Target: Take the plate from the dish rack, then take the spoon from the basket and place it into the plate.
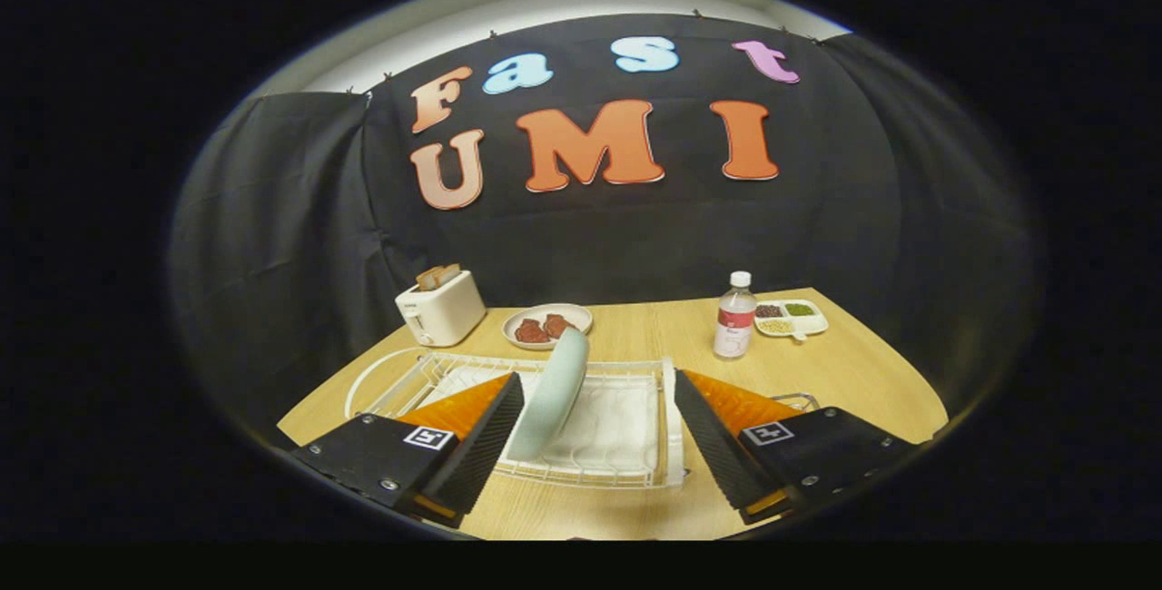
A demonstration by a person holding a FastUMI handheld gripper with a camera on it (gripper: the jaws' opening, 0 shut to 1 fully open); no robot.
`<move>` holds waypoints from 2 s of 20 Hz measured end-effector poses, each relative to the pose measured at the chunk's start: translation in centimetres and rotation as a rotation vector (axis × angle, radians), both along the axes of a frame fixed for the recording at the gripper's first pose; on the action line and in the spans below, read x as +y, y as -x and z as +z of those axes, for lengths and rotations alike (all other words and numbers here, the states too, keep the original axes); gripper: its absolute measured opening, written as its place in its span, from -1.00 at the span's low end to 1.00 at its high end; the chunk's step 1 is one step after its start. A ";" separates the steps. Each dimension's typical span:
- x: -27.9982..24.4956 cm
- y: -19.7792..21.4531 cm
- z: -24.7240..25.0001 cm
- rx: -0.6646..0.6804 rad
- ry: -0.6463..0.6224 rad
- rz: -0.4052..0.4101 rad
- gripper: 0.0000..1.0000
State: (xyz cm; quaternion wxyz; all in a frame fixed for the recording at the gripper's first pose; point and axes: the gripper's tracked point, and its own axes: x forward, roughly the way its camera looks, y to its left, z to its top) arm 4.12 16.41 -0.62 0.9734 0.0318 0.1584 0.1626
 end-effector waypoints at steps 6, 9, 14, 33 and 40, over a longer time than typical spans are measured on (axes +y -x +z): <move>2.7 -3.3 -3.2 0.122 0.013 -0.060 0.98; 4.2 -4.1 -5.0 0.196 0.002 -0.079 0.86; 4.9 -5.4 -6.9 0.254 0.045 -0.148 0.32; 2.8 -6.3 -2.5 0.172 0.193 -0.335 -0.49; 2.9 -0.9 0.2 0.167 0.049 -0.202 -0.48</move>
